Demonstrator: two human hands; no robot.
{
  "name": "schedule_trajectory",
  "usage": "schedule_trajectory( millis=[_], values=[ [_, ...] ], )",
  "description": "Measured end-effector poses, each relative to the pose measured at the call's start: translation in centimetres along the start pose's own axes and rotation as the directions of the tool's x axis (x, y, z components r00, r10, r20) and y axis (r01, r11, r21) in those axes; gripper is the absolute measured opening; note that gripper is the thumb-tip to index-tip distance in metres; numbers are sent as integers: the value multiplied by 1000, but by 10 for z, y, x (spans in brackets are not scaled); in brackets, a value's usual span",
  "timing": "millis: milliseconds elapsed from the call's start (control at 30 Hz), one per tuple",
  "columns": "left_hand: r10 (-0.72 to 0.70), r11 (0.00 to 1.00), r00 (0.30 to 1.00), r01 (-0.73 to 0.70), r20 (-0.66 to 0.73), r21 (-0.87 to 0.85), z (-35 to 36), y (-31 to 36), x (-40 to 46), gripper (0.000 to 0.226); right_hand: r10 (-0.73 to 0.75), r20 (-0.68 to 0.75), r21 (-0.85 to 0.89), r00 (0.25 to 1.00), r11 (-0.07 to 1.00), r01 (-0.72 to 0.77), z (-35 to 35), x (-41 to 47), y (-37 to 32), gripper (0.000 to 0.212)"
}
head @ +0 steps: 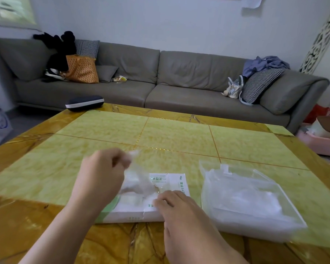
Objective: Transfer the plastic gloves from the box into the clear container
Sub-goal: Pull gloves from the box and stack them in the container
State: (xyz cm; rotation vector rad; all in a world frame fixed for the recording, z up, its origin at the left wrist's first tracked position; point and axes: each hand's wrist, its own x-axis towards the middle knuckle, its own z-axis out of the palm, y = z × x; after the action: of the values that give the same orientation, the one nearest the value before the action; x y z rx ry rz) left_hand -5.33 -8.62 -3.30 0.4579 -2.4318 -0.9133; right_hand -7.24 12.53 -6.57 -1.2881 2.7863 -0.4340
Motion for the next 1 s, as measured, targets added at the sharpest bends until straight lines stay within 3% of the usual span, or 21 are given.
schedule_trajectory(
  millis=[67, 133, 233, 300, 333, 400, 467, 533, 600, 700, 833, 900, 1000],
  values=[
    [-74, 939, 995, 50, -59, -340, -10, 14, 0, 17, -3, 21, 6, 1000, 1000, 3, 2, 1, 2, 54],
    [-224, 780, 974, 196, 27, -594, -15, 22, -1, 16, 0, 43, 21, 999, 1000, -1, 3, 1, 2, 54],
    [-348, 557, 906, 408, 242, -723, -8, 25, -4, 16, 61, 34, 116, 998, 991, -64, 0, -1, 3, 50],
    [-344, 473, 875, 474, 340, -742, -1, 31, -9, 17, 155, -18, 335, 988, 932, -140, -8, -3, 3, 46],
    [-329, 463, 872, 484, 363, -742, 3, 34, -11, 17, 214, -40, 513, 976, 842, -164, -15, -4, 3, 46],
    [-294, 454, 872, 487, 391, -746, 9, 39, -15, 17, 291, 19, 854, 956, 492, -167, -28, -6, 5, 42],
    [-268, 428, 864, 504, 427, -751, 14, 43, -19, 16, 345, 105, 981, 933, 116, -153, -38, -5, 10, 37],
    [-232, 391, 852, 524, 469, -757, 18, 48, -24, 13, 466, 143, 988, 873, -18, -153, -43, -3, 12, 31],
    [-152, 397, 839, 535, 522, -745, 21, 50, -28, 11, 572, 89, 988, 816, 56, -147, -46, -3, 12, 22],
    [-29, 497, 804, 528, 594, -689, 17, 48, -29, 30, 623, -40, 975, 781, 197, -107, -52, -7, 21, 30],
    [-77, 695, 830, 443, 553, -567, 13, 54, -32, 27, 568, -79, 944, 819, 306, -122, -63, -14, 34, 35],
    [-139, 700, 863, 433, 486, -568, 18, 60, -35, 21, 523, -74, 910, 849, 383, -157, -65, -17, 36, 34],
    [-222, 600, 888, 450, 403, -661, 23, 62, -35, 19, 553, -114, 895, 826, 418, -157, -69, -22, 46, 29]
  ],
)
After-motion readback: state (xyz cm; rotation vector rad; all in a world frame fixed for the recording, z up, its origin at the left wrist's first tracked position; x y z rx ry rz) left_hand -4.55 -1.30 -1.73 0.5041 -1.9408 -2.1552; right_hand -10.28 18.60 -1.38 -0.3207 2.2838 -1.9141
